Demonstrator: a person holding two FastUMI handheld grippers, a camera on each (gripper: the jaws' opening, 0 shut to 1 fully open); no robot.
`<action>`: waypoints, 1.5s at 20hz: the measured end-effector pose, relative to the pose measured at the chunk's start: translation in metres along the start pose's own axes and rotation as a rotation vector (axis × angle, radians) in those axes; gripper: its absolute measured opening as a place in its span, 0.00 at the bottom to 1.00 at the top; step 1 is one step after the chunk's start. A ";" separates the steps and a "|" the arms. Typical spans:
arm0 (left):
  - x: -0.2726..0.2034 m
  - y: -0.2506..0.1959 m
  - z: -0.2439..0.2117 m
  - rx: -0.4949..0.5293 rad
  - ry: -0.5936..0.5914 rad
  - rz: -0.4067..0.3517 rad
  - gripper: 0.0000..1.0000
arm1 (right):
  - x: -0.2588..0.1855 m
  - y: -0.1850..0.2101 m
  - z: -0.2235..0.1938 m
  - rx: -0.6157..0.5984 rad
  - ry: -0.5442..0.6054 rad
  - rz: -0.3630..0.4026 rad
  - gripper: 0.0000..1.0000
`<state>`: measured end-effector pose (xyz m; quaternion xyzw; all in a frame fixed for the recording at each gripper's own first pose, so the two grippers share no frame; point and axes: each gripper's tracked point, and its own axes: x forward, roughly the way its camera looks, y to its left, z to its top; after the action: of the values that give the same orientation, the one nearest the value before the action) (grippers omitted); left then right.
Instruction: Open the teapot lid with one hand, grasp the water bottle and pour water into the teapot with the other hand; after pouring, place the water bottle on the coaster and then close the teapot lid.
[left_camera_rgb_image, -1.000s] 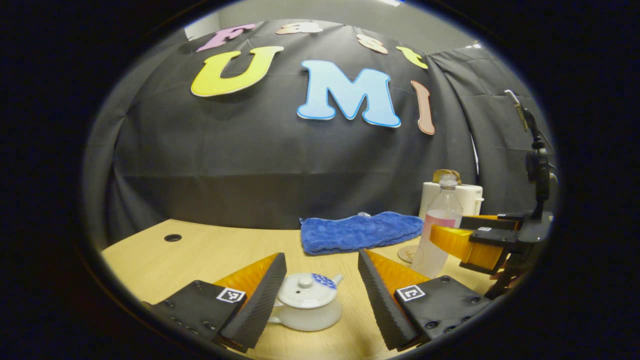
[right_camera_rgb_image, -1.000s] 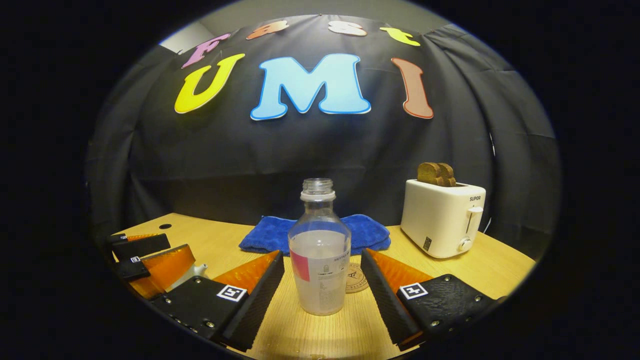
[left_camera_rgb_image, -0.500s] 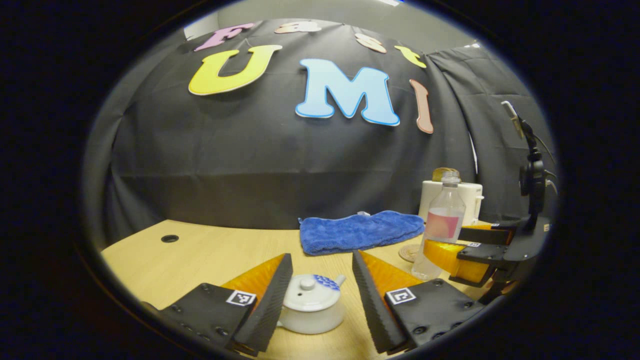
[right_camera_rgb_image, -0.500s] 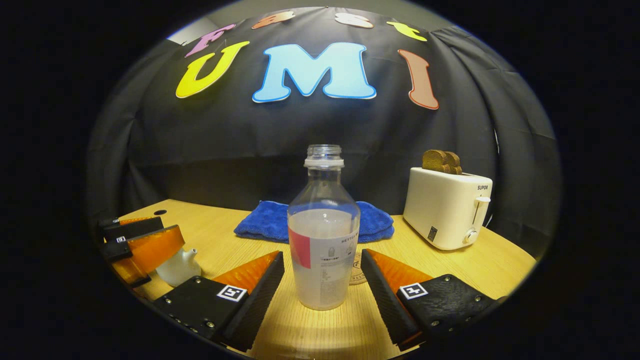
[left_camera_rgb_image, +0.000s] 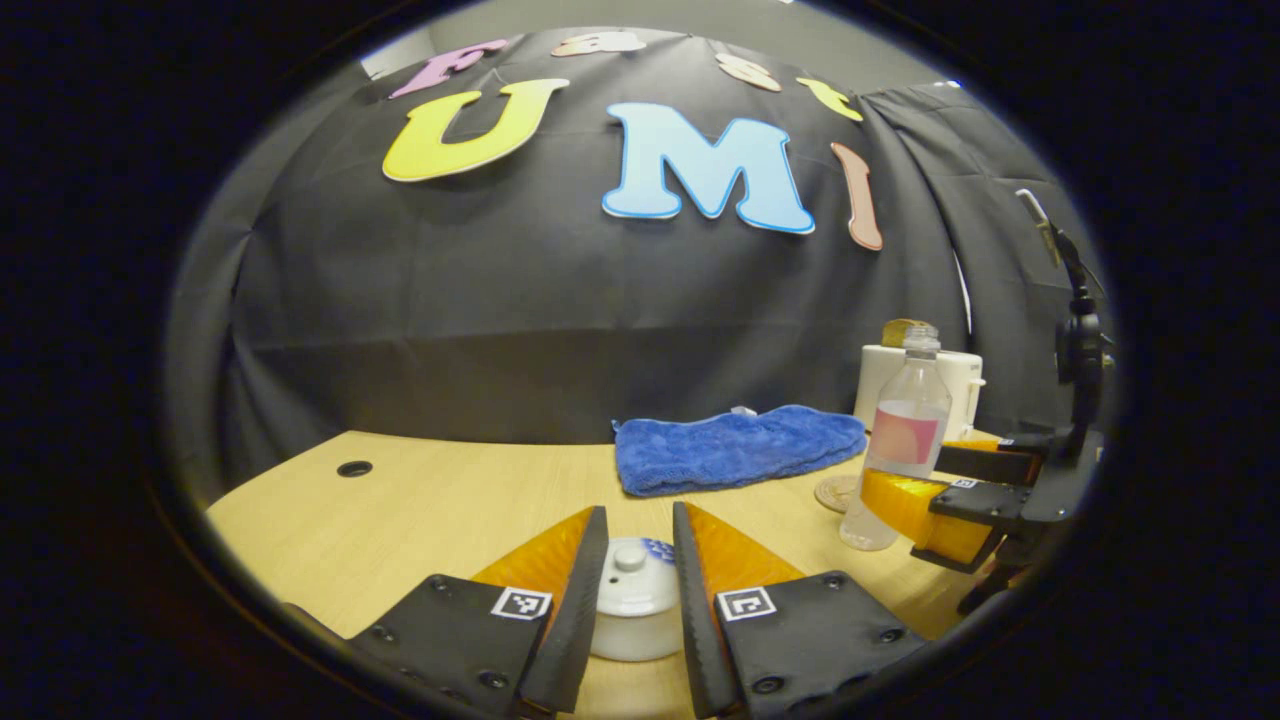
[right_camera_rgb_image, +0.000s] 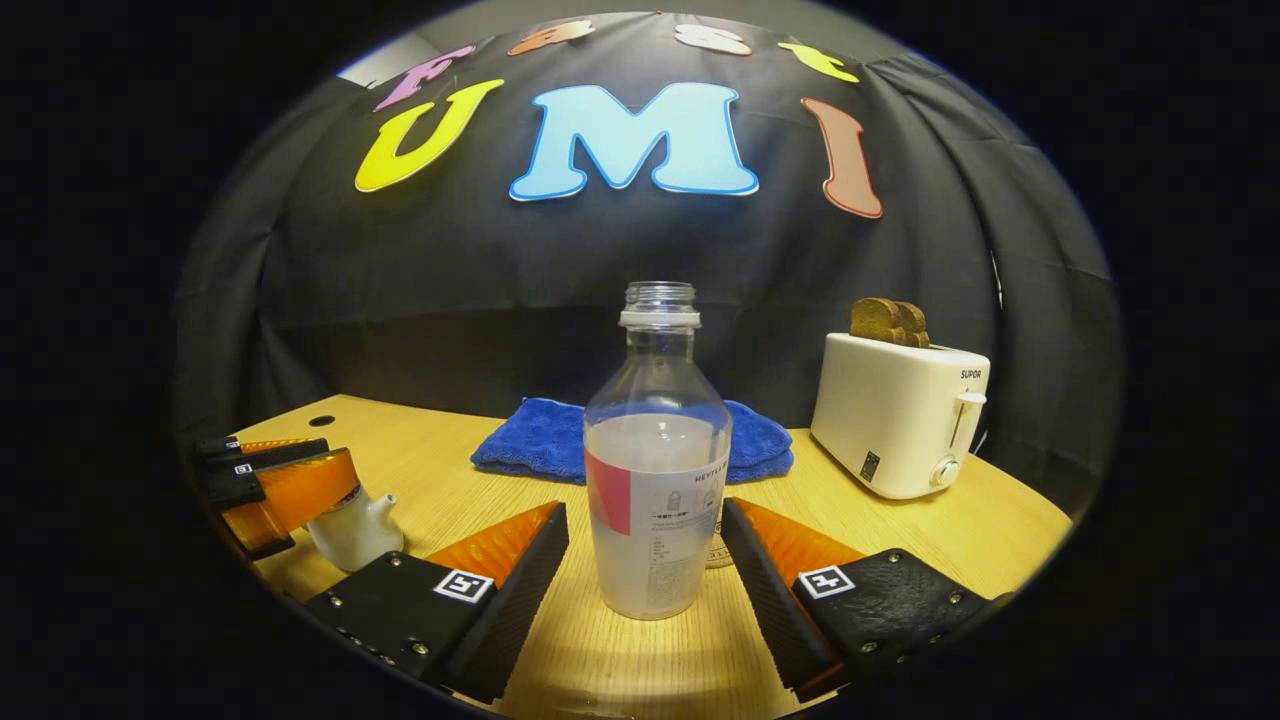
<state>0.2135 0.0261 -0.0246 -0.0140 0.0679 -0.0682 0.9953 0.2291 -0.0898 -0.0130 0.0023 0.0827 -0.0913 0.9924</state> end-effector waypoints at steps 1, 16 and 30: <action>0.001 -0.001 -0.003 0.014 0.007 0.001 0.41 | 0.000 0.000 -0.002 0.008 0.004 0.001 0.95; 0.008 0.007 0.000 0.002 -0.004 0.039 0.13 | 0.001 -0.003 -0.002 0.026 0.018 0.002 0.95; -0.027 0.046 0.042 -0.088 -0.151 0.075 0.12 | 0.001 -0.003 -0.002 0.009 0.013 -0.009 0.95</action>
<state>0.1987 0.0765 0.0187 -0.0603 -0.0038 -0.0266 0.9978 0.2288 -0.0926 -0.0154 0.0071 0.0890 -0.0961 0.9914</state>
